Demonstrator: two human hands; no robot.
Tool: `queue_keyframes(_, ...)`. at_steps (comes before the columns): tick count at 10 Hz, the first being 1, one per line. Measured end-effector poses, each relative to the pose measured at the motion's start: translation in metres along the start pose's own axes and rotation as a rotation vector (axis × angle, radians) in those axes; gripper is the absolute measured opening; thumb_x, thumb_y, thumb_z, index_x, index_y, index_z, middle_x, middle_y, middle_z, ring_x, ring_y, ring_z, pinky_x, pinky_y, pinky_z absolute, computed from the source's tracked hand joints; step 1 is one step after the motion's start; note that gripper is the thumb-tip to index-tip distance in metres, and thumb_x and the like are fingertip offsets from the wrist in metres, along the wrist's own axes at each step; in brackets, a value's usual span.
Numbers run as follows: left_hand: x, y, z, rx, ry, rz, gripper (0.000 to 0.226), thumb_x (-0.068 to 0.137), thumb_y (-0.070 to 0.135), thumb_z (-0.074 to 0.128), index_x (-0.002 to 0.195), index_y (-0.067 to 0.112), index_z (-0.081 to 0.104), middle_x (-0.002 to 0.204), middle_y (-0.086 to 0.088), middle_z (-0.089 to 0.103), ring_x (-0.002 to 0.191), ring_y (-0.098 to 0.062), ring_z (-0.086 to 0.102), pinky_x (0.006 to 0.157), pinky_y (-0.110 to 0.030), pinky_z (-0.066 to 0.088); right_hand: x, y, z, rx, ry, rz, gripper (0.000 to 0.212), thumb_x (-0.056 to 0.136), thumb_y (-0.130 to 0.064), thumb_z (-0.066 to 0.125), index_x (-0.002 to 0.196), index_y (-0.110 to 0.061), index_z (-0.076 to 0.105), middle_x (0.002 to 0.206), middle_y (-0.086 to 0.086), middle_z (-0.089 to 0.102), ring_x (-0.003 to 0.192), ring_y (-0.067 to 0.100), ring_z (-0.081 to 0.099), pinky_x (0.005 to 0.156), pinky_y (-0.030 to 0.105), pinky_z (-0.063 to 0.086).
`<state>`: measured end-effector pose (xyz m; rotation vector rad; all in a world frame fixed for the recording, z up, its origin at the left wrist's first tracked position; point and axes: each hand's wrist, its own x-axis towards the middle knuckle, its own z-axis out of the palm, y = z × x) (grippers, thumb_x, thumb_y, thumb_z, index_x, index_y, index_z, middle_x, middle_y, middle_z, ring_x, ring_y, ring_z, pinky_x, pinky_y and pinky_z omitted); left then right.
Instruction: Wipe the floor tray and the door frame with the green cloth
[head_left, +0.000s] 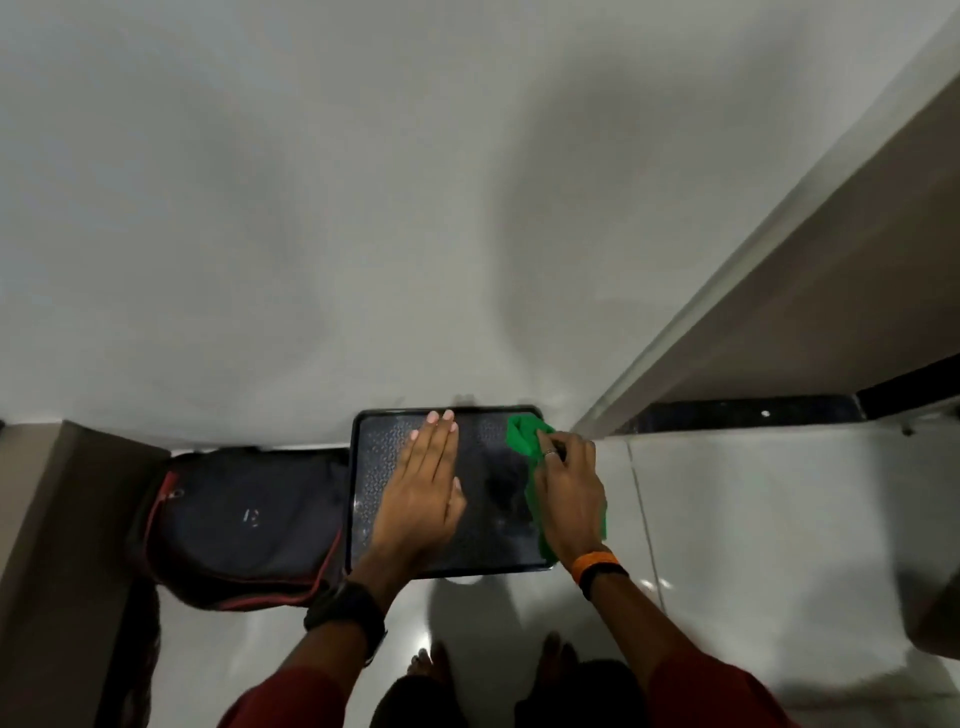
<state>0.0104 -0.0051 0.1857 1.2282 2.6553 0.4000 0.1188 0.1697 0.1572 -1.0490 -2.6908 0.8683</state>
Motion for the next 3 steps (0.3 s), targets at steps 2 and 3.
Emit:
queue_keyframes(2,0.005,-0.065,0.149,-0.008,-0.187,-0.124,0.075,0.083,0.025,0.036,0.149,-0.010,0.046,0.158,-0.026,0.045,0.147,-0.042,0.043,0.118,-0.061,0.040,0.019,0.049,0.141,-0.365,-0.233,-0.055,0.062,0.107,-0.048,0.045,0.157,-0.011,0.042,0.155,0.017,0.044,0.138,0.037,0.044,0.108,0.055,0.048)
queue_keyframes(3,0.008,-0.076,0.182,0.057,-0.169,-0.143,0.075,0.082,0.027,0.038,0.146,-0.010,0.050,0.155,-0.027,0.048,0.144,-0.043,0.048,0.115,-0.061,0.038,0.019,0.056,0.162,-0.403,-0.182,-0.024,0.079,0.103,-0.063,0.021,0.159,-0.009,0.037,0.162,0.017,0.041,0.146,0.039,0.041,0.112,0.060,0.041)
